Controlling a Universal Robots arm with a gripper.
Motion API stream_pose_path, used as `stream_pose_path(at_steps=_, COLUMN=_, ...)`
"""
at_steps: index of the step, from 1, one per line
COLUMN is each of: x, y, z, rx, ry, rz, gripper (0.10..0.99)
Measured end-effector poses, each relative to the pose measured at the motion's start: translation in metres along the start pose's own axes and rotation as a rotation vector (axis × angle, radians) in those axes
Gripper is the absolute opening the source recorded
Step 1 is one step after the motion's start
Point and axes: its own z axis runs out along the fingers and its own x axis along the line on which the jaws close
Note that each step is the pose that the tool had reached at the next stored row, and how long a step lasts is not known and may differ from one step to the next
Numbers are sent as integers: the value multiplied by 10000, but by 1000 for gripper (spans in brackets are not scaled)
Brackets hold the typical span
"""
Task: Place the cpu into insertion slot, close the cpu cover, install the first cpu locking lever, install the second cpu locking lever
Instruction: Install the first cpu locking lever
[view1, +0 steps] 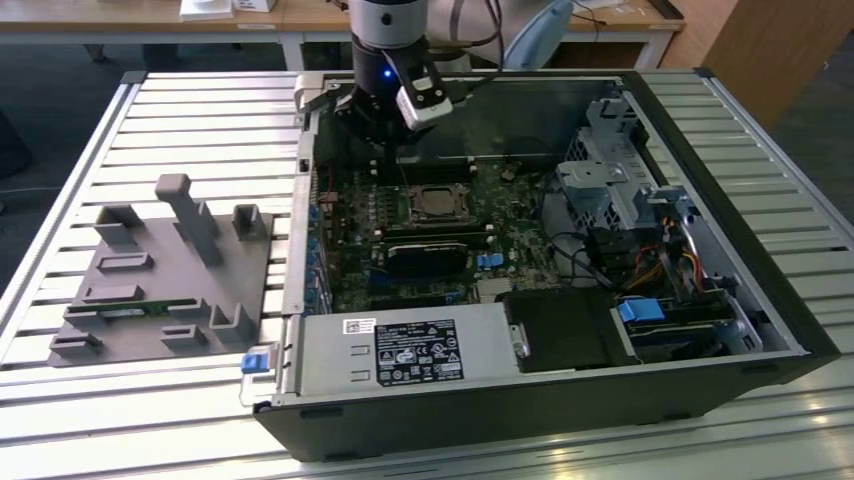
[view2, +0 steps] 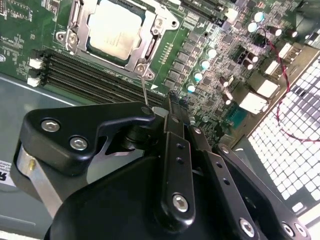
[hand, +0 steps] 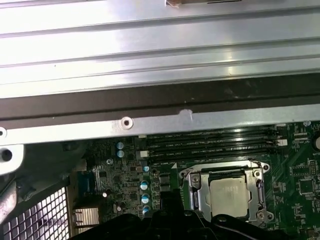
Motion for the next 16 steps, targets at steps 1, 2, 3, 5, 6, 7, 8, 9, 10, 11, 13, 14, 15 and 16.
stream_pose_path(at_steps=1, x=1, y=8, z=0, rx=0, ry=0, rz=-1, gripper=106)
stream_pose_path(at_steps=2, x=2, y=17, z=1, rx=-1, ry=0, rz=-2, gripper=106)
stream_pose_path(at_steps=3, x=3, y=25, z=1, rx=0, ry=0, rz=-3, gripper=106)
stream_pose_path(at_steps=5, x=5, y=41, z=1, rx=0, ry=0, rz=-8, gripper=106)
stream_pose_path(at_steps=6, x=6, y=46, z=2, rx=0, ry=1, rz=-12, gripper=106)
stream_pose_path(at_steps=7, x=6, y=53, z=2, rx=0, ry=1, rz=-14, gripper=106)
stream_pose_path(at_steps=8, x=7, y=59, z=2, rx=0, ry=1, rz=-18, gripper=106)
stream_pose_path(at_steps=9, x=8, y=65, z=2, rx=-1, ry=1, rz=-21, gripper=106)
stream_pose_path(at_steps=10, x=8, y=68, z=2, rx=0, ry=2, rz=-25, gripper=106)
stream_pose_path(at_steps=11, x=7, y=68, z=2, rx=-1, ry=2, rz=-27, gripper=106)
stream_pose_path(at_steps=13, x=1, y=70, z=2, rx=-3, ry=2, rz=-29, gripper=106)
stream_pose_path(at_steps=14, x=-3, y=71, z=2, rx=-8, ry=2, rz=-29, gripper=106)
stream_pose_path(at_steps=15, x=-10, y=72, z=2, rx=-11, ry=2, rz=-28, gripper=106)
stream_pose_path(at_steps=16, x=-25, y=74, z=3, rx=-13, ry=2, rz=-28, gripper=106)
